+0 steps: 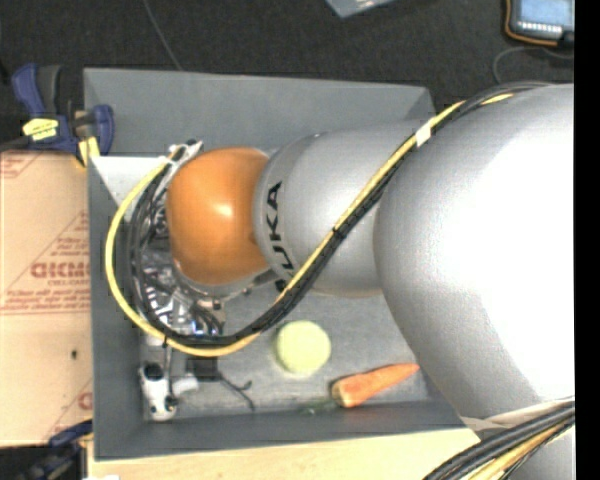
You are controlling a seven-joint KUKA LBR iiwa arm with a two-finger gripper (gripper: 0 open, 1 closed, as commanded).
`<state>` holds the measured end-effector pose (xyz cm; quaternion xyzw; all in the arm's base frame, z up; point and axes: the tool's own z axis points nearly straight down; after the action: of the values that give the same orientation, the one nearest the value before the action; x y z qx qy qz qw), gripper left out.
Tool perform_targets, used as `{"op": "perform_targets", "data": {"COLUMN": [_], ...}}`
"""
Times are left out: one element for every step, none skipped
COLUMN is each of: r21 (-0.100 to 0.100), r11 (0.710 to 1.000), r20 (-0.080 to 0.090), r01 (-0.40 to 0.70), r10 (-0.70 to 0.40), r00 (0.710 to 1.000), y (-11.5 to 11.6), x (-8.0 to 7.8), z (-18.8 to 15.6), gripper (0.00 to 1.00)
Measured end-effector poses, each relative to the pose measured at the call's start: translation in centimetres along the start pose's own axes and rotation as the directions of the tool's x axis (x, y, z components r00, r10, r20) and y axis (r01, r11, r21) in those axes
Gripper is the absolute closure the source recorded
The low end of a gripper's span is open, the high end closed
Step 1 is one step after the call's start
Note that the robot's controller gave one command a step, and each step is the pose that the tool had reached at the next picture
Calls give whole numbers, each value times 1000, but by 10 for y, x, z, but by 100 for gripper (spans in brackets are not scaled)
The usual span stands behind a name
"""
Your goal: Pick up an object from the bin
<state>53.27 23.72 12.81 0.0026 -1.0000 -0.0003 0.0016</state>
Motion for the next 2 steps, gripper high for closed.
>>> {"op": "perform_targets", "data": {"r21": [-2, -3], "r11": [1000, 998], "r20": [6, 5], "r01": [-4, -66], "r10": [4, 66], "r00": [1000, 998], "y": [-1, -31], "x": [-2, 8], "z": [-4, -4], "gripper": [0, 0]}}
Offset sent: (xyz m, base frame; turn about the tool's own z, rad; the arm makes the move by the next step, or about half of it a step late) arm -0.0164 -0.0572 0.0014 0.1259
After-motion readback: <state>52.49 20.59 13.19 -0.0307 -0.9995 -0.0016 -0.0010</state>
